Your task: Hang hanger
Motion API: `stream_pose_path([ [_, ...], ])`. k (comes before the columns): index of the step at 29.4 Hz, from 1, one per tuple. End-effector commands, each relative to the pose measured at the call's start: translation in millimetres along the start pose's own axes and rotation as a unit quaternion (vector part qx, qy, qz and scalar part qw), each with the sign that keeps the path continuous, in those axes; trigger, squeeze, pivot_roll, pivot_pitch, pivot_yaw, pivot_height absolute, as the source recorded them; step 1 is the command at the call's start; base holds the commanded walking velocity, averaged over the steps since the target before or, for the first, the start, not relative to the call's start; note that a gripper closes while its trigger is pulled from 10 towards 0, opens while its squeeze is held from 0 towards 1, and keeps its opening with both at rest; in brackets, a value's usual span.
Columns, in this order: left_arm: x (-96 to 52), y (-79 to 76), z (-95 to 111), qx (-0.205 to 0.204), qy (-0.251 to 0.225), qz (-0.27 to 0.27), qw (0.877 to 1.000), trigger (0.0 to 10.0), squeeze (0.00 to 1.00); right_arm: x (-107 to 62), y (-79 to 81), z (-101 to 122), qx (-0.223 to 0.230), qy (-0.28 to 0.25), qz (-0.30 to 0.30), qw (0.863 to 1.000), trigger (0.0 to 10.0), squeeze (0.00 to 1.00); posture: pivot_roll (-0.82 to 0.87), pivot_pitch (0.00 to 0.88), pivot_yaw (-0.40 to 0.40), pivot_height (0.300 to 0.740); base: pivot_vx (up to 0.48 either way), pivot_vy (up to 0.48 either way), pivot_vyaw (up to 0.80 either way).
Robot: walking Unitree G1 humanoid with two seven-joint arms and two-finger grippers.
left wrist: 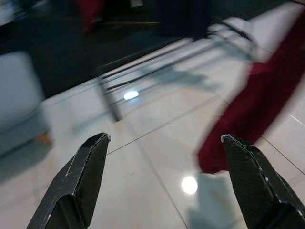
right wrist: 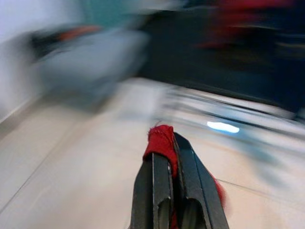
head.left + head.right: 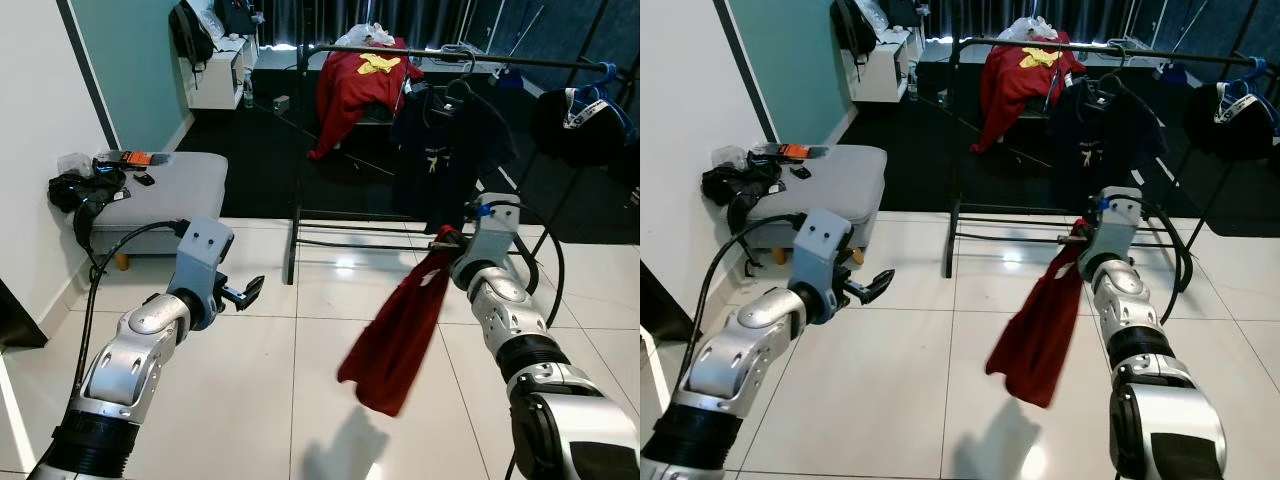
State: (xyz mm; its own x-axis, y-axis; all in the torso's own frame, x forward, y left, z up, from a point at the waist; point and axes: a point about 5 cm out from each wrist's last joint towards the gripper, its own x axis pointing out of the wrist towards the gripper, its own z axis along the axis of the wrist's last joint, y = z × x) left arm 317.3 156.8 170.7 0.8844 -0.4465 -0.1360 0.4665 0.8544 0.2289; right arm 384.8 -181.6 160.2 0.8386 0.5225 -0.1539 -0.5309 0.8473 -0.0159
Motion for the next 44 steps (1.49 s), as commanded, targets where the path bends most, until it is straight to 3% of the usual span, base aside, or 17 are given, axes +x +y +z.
stream_pose_path([
  [1,-0.4,-5.8,7.1,0.012,-0.018,-0.031,0.999,10.0,0.0,7.6,15.4,22.7,-0.019,-0.019,0.1,0.995,10.0,0.0,0.08,0.013,-0.023,0.74,0.0,0.0,0.0],
  [2,-0.4,-5.8,7.1,0.012,-0.018,-0.031,0.999,10.0,0.0,7.6,15.4,22.7,-0.019,-0.019,0.1,0.995,10.0,0.0,0.08,0.013,-0.023,0.74,0.0,0.0,0.0],
  [4,1.0,-9.0,17.5,-0.012,-0.041,-0.042,0.998,10.0,0.0,13.6,19.0,50.3,-0.024,-0.05,0.12,0.991,10.0,0.0,0.08,0.015,-0.032,0.74,0.0,0.0,0.0],
  [5,1.0,-9.0,17.5,-0.012,-0.041,-0.042,0.998,10.0,0.0,13.6,19.0,50.3,-0.024,-0.05,0.12,0.991,10.0,0.0,0.08,0.015,-0.032,0.74,0.0,0.0,0.0],
  [7,6.8,-13.5,23.6,-0.033,-0.051,-0.031,0.998,10.0,0.0,20.5,21.5,74.6,-0.003,-0.073,0.112,0.991,10.0,0.0,0.08,0.019,-0.051,0.74,0.0,0.0,0.0],
  [11,14.5,-17.0,23.8,-0.049,-0.047,-0.008,0.998,10.0,0.0,25.8,26.1,89.4,0.021,-0.089,0.108,0.99,10.0,0.0,0.08,0.022,-0.062,0.74,0.0,0.0,0.0],
  [13,20.7,-18.4,21.7,-0.069,-0.04,0.019,0.997,10.0,0.58,29.9,31.8,101.8,0.043,-0.102,0.11,0.988,10.0,0.0,0.07,0.029,-0.064,0.74,0.0,0.0,0.0],
  [14,20.7,-18.4,21.7,-0.069,-0.04,0.019,0.997,10.0,0.58,29.9,31.8,101.8,0.043,-0.102,0.11,0.988,10.0,0.0,0.07,0.029,-0.064,0.74,0.0,0.0,0.0],
  [15,22.8,-18.0,20.0,-0.08,-0.036,0.038,0.995,10.0,1.0,31.6,35.7,106.6,0.057,-0.109,0.116,0.986,10.0,0.0,0.07,0.031,-0.065,0.74,0.0,0.0,0.0],
  [18,24.0,-16.1,16.9,-0.09,-0.029,0.062,0.994,10.0,1.0,32.4,41.4,111.5,0.072,-0.114,0.135,0.982,10.0,0.0,0.06,0.036,-0.064,0.74,0.0,0.0,0.0],
  [21,24.7,-3.4,11.8,-0.109,-0.016,0.132,0.985,10.0,1.0,33.3,52.1,117.7,0.091,-0.112,0.175,0.974,10.0,0.0,0.06,0.037,-0.063,0.74,0.0,0.0,0.0],
  [28,26.6,7.6,9.0,-0.129,-0.011,0.187,0.974,10.0,1.0,33.7,59.1,118.2,0.094,-0.092,0.205,0.97,10.0,0.0,0.06,0.036,-0.062,0.74,0.0,0.0,0.0],
  [29,27.4,8.6,7.6,-0.136,-0.007,0.197,0.971,10.0,0.43,33.9,60.0,118.2,0.094,-0.089,0.206,0.97,10.0,0.0,0.06,0.035,-0.06,0.74,0.0,0.0,0.0],
  [30,28.1,9.3,6.7,-0.14,-0.004,0.203,0.969,10.0,0.0,34.2,60.5,118.3,0.094,-0.088,0.206,0.97,10.0,0.0,0.06,0.035,-0.06,0.74,0.0,0.0,0.0],
  [34,33.3,3.4,5.2,-0.167,0.007,0.191,0.967,10.0,0.0,35.4,64.1,120.5,0.09,-0.084,0.205,0.971,10.0,0.0,0.05,0.043,-0.056,0.74,0.0,0.0,0.0],
  [39,44.2,-28.5,4.4,-0.161,0.023,0.052,0.985,10.0,0.0,40.0,70.0,119.0,0.072,-0.065,0.178,0.979,10.0,0.0,0.03,0.052,-0.058,0.74,0.0,0.0,0.0],
  [44,46.3,-26.1,4.7,-0.14,0.026,0.055,0.988,10.0,0.0,42.6,71.5,114.7,0.063,-0.053,0.177,0.981,10.0,0.0,0.04,0.063,-0.062,0.74,0.0,0.0,0.0],
])
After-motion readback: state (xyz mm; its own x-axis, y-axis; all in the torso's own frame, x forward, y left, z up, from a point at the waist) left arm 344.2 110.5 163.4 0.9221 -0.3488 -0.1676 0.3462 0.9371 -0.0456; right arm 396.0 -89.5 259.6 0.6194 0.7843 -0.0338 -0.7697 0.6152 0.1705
